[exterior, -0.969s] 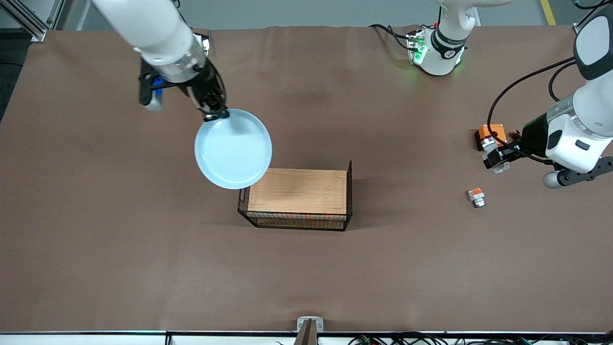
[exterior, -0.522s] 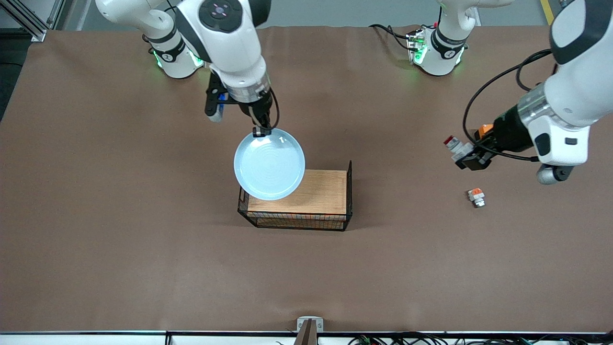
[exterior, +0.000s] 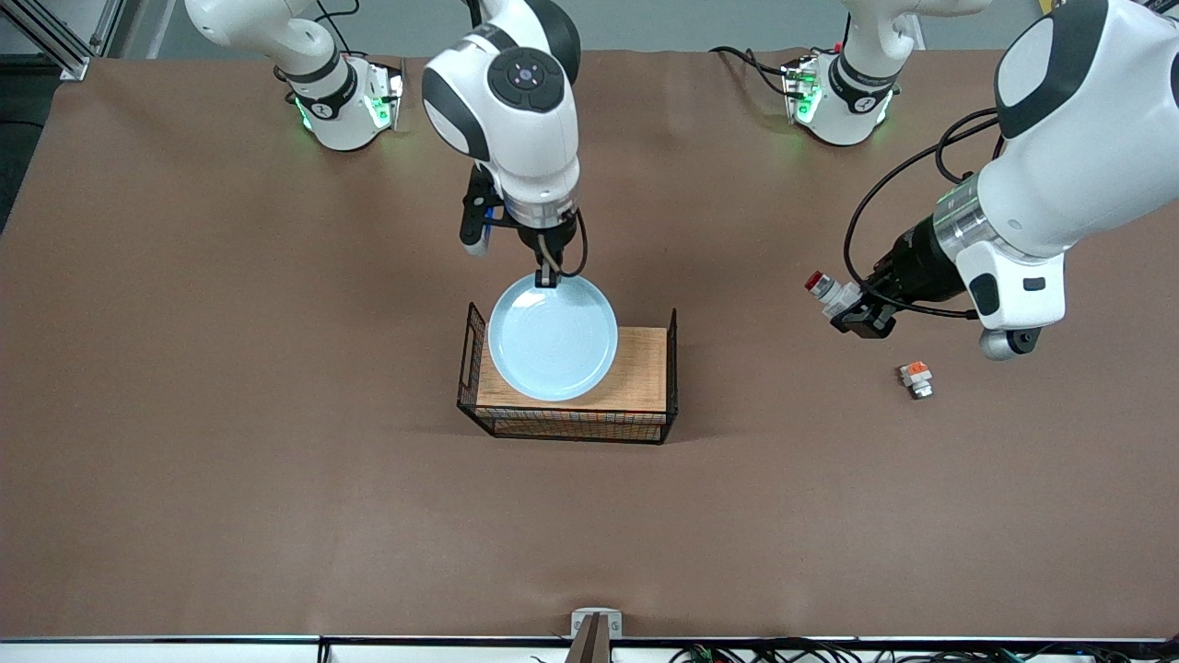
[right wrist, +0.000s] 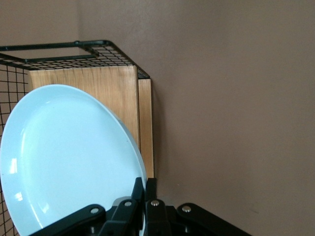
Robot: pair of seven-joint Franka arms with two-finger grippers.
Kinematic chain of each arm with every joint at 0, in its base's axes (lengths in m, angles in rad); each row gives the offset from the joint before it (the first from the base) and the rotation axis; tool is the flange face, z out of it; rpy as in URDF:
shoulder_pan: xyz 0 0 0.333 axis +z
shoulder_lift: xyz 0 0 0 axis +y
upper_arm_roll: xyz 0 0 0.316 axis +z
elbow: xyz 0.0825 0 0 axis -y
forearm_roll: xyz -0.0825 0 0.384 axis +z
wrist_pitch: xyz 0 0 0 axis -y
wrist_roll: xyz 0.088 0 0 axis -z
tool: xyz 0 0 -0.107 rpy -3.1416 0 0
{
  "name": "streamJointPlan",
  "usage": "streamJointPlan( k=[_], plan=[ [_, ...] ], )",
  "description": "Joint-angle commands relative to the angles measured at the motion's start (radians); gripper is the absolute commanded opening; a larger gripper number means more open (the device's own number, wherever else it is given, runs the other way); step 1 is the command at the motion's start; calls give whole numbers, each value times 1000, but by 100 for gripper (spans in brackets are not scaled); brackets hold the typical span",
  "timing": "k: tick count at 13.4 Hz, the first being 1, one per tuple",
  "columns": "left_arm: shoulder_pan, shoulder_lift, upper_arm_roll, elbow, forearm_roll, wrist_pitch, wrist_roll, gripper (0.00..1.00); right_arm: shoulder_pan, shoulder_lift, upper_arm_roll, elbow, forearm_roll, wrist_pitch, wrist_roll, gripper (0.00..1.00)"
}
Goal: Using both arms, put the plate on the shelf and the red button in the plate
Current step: 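Carry the plate with the right gripper and lower it into the basket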
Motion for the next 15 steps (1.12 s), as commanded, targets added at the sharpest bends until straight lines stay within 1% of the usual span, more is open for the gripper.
streamJointPlan(
  k=[1,11,12,13,14,15],
  plan=[
    [-14,9,2,24,-5,-1,-21,29,34,56,-14,53,-45,23,74,0],
    [-28,36,2,24,-3,13,-52,29,43,122,-15,70,-61,60,94,1],
    [-28,36,2,24,-3,13,-52,29,43,124,-15,70,-61,60,94,1],
    [-30,36,2,24,-3,13,-52,29,43,132,-15,70,-63,60,94,5],
    [-37,41,2,22,-1,13,-52,29,43,135,-15,73,-63,62,94,34],
    [-37,44,2,24,-1,13,-52,29,43,142,-17,84,-65,59,92,58]
  ],
)
